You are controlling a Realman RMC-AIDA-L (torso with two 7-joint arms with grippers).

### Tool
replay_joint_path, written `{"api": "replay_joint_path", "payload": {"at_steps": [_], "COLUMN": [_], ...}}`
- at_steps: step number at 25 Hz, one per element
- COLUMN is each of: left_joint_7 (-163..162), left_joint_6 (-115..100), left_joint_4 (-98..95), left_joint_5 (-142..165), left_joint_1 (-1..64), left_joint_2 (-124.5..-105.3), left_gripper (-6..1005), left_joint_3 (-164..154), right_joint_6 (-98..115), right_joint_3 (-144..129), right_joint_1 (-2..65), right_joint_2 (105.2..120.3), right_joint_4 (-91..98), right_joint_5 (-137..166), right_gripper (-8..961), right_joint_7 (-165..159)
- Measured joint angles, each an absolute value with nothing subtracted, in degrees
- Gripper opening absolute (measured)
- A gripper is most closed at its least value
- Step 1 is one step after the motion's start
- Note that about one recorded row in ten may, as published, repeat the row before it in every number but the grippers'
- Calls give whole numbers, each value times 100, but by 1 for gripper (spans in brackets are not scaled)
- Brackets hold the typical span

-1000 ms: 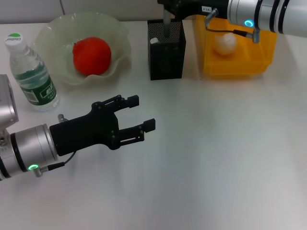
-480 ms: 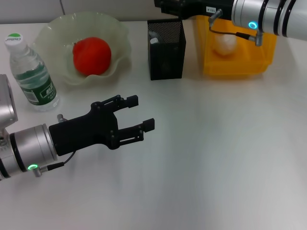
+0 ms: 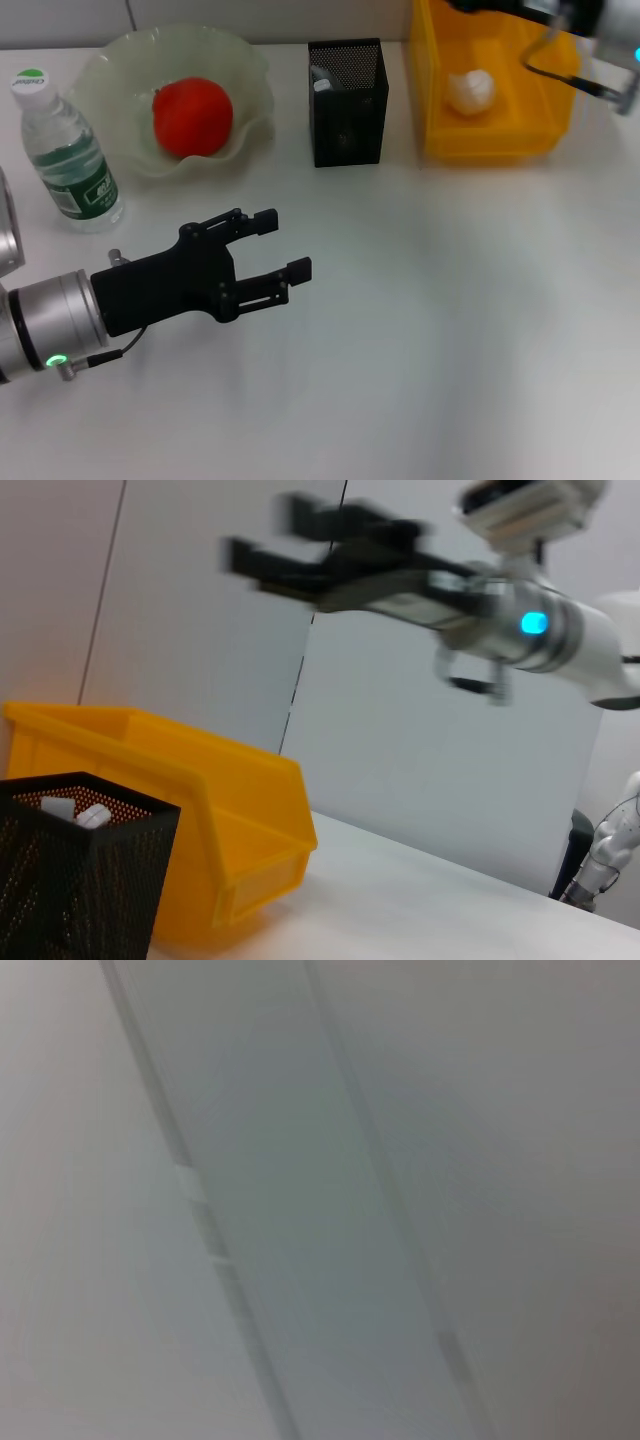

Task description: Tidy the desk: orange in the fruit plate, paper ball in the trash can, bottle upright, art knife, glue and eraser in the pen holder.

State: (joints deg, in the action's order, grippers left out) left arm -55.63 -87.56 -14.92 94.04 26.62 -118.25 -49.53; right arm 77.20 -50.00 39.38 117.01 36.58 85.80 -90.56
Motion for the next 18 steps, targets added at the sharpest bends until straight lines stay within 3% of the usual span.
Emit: {"api": "replay_joint_path", "payload": {"at_steps": [2, 6, 9, 15, 18], "left_joint_7": [-5564, -5572, -5616, -5991, -6028], "left_joint_6": [-8820, -9017, -9195, -9291, -9324], "left_joint_4": [-1494, -1494, -1495, -1629, -1642], "left_joint_5": [9410, 9418, 9437, 9609, 9662], "left_joint_1": [2647, 2661, 2675, 2739, 2767], "left_joint_2": [-11820, -11814, -11774, -11666, -11615], "left_gripper": [800, 800, 800, 800, 800], "left_joint_3": [-4964, -4979, -4987, -5141, -5258], "right_joint_6": [8718, 9620, 9869, 9856, 9568], "right_joint_3": [-4996, -4991, -5002, -5027, -5057], "right_joint_1": [3496, 2996, 2848, 2783, 2720], "right_joint_2": [11538, 11383, 11355, 11449, 11673], "right_joint_4": [3733, 3694, 3636, 3153, 2971], "right_joint_5": [8431, 8466, 8781, 9827, 10041], "right_gripper": [732, 732, 731, 731, 731], "right_joint_7": [-9169, -9102, -8986, -8452, -7727]}}
